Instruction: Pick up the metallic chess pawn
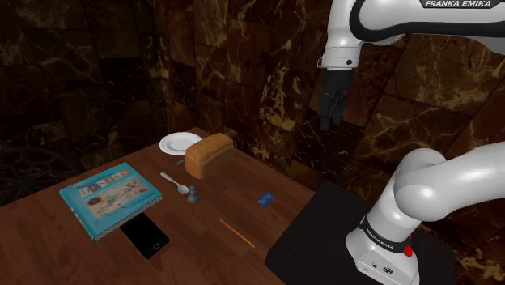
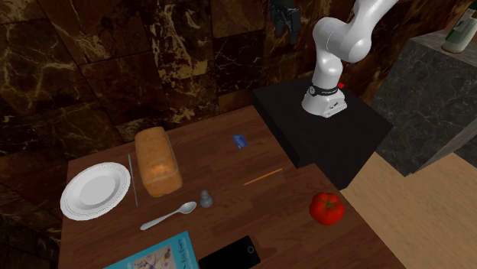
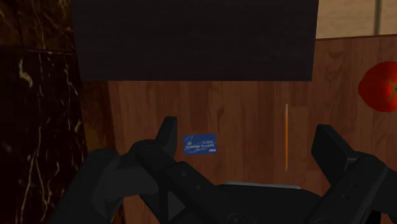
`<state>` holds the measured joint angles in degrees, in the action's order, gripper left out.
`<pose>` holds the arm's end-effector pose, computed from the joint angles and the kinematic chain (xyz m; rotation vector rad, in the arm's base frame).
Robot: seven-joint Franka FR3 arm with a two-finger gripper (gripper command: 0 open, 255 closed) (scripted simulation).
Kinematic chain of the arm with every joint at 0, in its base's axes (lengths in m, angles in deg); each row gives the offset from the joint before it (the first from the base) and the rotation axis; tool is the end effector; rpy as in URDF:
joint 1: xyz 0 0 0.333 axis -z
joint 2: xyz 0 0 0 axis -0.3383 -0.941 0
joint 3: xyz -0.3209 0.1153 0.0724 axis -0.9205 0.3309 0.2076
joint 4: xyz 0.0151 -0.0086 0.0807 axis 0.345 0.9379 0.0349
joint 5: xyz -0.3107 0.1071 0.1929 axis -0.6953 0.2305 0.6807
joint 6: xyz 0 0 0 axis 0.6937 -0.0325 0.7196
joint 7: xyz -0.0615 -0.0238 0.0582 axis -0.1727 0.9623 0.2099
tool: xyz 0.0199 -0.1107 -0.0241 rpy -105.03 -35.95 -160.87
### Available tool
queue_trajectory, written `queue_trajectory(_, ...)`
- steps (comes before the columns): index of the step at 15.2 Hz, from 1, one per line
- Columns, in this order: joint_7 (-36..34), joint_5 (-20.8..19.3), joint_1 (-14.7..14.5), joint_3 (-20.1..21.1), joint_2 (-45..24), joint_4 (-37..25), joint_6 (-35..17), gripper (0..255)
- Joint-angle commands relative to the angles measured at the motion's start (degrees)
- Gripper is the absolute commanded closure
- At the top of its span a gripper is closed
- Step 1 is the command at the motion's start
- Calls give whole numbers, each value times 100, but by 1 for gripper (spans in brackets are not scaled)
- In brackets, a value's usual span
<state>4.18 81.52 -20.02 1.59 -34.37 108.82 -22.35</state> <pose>0.2583 0.0093 0.5535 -3.0314 0.0409 0.3409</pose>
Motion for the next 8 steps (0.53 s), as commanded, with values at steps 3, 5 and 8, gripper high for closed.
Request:
queue_trajectory(3, -108, 110, -40, 106, -339, 28, -350, 0)
queue_trajectory(5, -210, 211, -79, 209, -703, 23, -694, 0)
queue_trajectory(8, -356, 346, -134, 357, -1289, -46, -1189, 0)
